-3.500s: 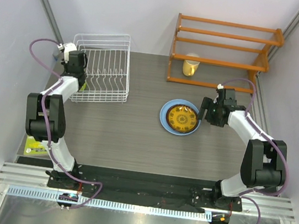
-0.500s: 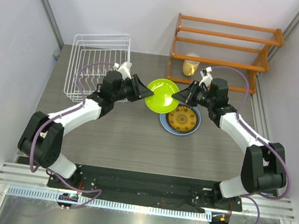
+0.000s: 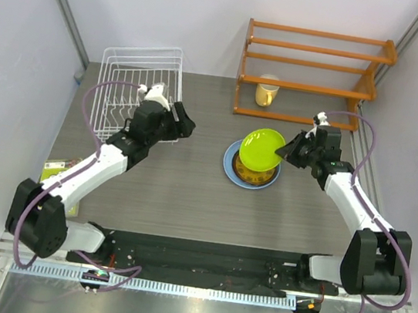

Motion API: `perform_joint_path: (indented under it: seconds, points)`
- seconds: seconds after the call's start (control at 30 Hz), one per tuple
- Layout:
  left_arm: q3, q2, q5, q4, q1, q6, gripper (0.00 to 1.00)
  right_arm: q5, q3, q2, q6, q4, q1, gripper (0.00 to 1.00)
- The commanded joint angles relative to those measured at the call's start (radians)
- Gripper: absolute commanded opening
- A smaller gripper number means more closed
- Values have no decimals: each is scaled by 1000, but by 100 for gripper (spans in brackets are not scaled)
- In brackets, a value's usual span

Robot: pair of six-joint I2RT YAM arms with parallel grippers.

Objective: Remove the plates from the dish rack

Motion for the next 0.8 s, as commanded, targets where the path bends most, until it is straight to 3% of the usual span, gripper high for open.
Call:
perform_joint_path:
  seconds: [0.0,0.17,0.4,0.5,0.53,0.6,0.7,0.77]
  points:
    - [-15,-114,-228,-69,1,147,73,34,-27,10,-26,-50,-10,1]
    - [-35,-185,-404,-117,-1,230,73,14,-35,72,-26,-27,-13,2]
    - [-73,-259,-467,-120,-1,272,73,-25,-50,148,-27,65,-16,6]
    - [-72,-265,-466,-125,-1,276,73,-59,-40,194,-24,94,-15,13]
    - [-72,-265,-464,-126,1,275,73,-79,-37,207,-23,100,-16,23]
    - [-70,-267,-466,-128,1,275,73,-90,-29,235,-24,114,-16,31]
    - [-70,-265,-464,-132,-1,279,74,-107,-14,260,-30,112,-16,60]
    - [-70,-268,-470,-132,1,281,74,-113,-6,264,-37,108,-16,68]
